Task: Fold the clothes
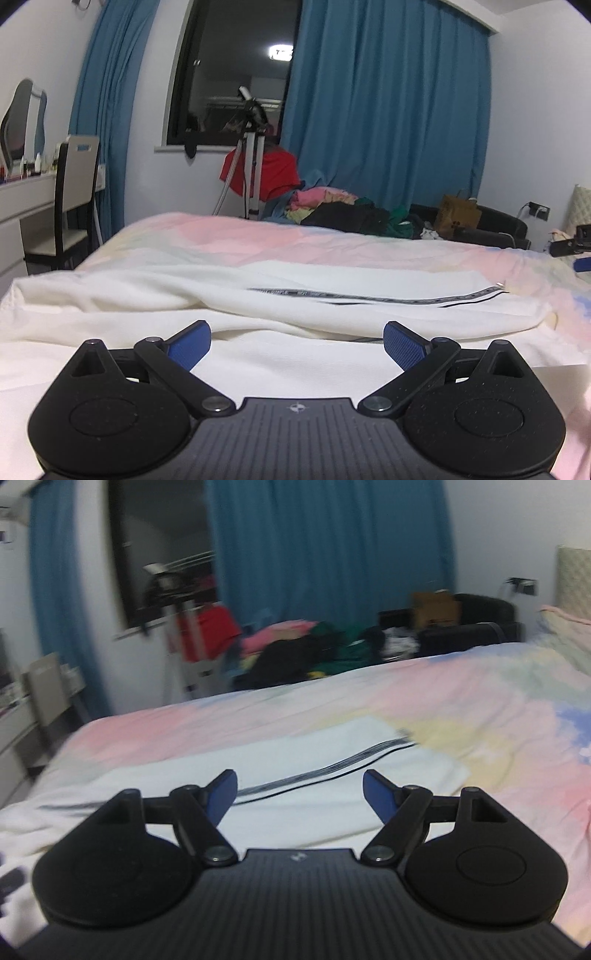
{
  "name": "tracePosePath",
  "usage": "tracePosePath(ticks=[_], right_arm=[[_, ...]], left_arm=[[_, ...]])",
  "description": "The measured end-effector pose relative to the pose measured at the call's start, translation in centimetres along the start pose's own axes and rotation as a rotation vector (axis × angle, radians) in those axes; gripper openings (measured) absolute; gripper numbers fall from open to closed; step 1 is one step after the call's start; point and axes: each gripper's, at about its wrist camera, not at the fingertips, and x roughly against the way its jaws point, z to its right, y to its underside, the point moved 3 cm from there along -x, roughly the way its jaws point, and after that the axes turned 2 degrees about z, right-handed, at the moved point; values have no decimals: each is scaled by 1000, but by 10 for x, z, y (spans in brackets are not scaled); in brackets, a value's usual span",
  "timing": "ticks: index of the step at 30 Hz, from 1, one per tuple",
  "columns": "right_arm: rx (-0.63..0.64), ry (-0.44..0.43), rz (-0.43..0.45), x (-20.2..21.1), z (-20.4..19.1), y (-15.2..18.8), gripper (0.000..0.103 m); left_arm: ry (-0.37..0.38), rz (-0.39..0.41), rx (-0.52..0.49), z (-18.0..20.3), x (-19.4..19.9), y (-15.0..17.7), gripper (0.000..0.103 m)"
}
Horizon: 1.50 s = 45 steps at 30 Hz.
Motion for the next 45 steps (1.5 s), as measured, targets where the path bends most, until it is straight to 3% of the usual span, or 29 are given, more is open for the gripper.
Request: tracePosePath(ticks=[5,13,19,27,32,38,45], right_arm=[[64,-116,13,42,-44,22,76],[144,-102,-42,65,-50,66,76],[165,-105,-17,64,-54,67,76],[104,-97,-37,59,-45,70,76],[87,-93,-41,57,-41,70,76],[66,-89,-46,56,-35,69,76],[24,-97,-71,50,-26,70,76]], left_arm=[[-7,-38,59,-1,36,-3,101],[-65,-32,28,-2,85,-15,101],[-70,-15,13,2,89,-14,102],[-96,-132,69,-16,62,4,102],[-158,-258,225,-52,58,12,101],[-274,-346,600,-133,81,27,101],[-440,-338,980,-218,111,42,101]])
